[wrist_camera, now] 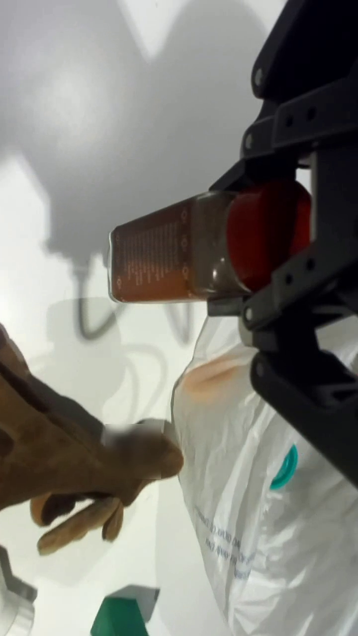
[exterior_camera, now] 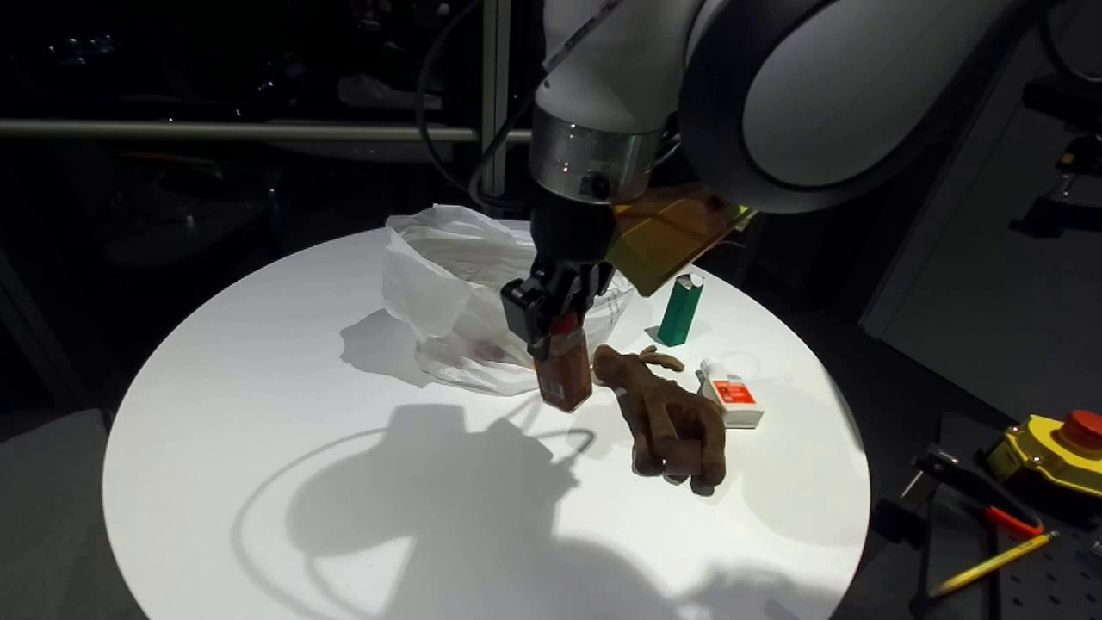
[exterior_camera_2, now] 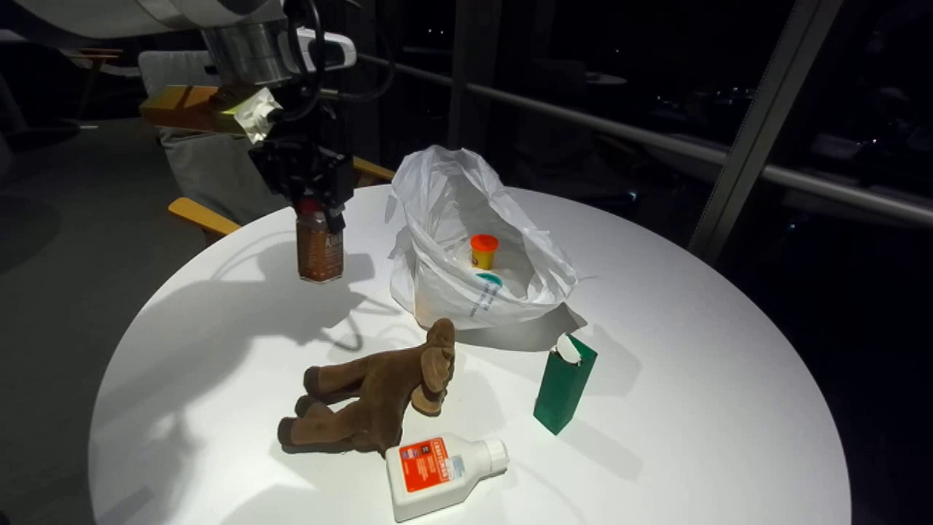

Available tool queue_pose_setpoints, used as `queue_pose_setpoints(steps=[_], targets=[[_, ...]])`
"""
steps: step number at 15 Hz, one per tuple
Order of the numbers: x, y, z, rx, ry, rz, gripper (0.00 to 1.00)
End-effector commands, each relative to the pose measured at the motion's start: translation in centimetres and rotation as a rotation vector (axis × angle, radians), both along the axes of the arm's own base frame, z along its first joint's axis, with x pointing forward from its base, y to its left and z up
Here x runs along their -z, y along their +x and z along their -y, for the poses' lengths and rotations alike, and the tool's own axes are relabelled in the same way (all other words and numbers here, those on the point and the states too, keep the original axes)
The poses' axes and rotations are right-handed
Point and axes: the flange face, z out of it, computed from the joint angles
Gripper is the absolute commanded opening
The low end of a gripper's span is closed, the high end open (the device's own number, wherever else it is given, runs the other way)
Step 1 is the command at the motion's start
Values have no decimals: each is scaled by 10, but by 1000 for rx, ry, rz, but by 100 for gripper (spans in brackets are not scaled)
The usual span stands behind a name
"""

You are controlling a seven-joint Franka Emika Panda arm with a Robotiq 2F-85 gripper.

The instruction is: Take everything out of the plastic bag

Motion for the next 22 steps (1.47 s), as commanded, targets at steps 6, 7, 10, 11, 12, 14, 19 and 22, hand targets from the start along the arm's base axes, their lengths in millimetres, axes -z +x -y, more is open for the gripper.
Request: queue_pose_setpoints(steps=[6,7,10,11,12,14,19,22], targets=[[25,39,-79,-113,136,103,24],[30,41,-84,-126,139,121,24],[46,44,-94,-151,145,146,24],[50,44,-97,-160,146,159,24],[54,44,-98,-167,144,171,24],[62,43,-100,-188,140,203,24],[82,38,-102,-230,106,225,24],[91,36,-102,-239,90,222,24]])
